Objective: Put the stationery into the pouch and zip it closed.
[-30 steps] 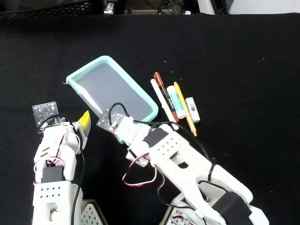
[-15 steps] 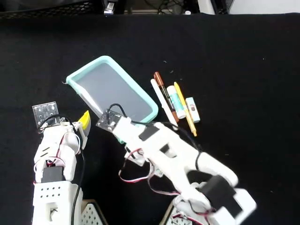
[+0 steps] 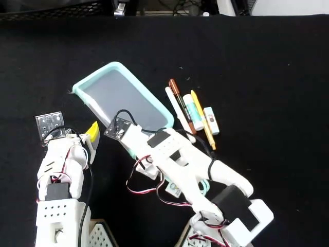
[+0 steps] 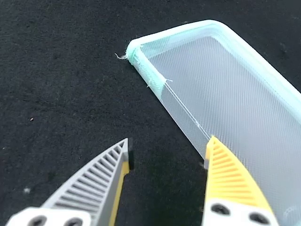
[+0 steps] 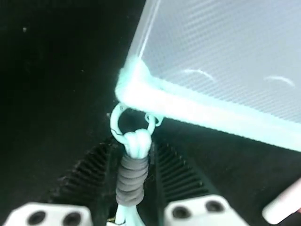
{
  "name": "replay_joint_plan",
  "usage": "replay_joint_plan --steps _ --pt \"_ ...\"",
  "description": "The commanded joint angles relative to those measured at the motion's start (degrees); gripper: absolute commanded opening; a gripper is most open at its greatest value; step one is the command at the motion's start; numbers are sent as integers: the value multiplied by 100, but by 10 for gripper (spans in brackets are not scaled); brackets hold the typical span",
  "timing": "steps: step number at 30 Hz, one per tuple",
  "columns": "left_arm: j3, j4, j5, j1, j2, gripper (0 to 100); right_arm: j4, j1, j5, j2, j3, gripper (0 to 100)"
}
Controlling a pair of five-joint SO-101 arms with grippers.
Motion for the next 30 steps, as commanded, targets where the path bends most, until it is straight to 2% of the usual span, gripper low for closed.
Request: replay_joint_plan --steps 1,7,14,19,23,30 --pt "-66 -88 -105 207 35 267 176 35 -18 31 -66 11" --pt "-286 615 -422 532 35 267 299 26 -35 31 -875 11" --pt "-277 633 -396 673 26 267 1002 53 -9 31 -1974 11" --pt "-259 642 -396 1147 26 272 1011 53 -9 -101 -1956 11" --pt "-259 703 -396 1200 26 272 1081 62 -9 -787 -1798 11" --pt "-699 1600 -396 1218 -18 273 712 352 -9 -1613 -1235 11"
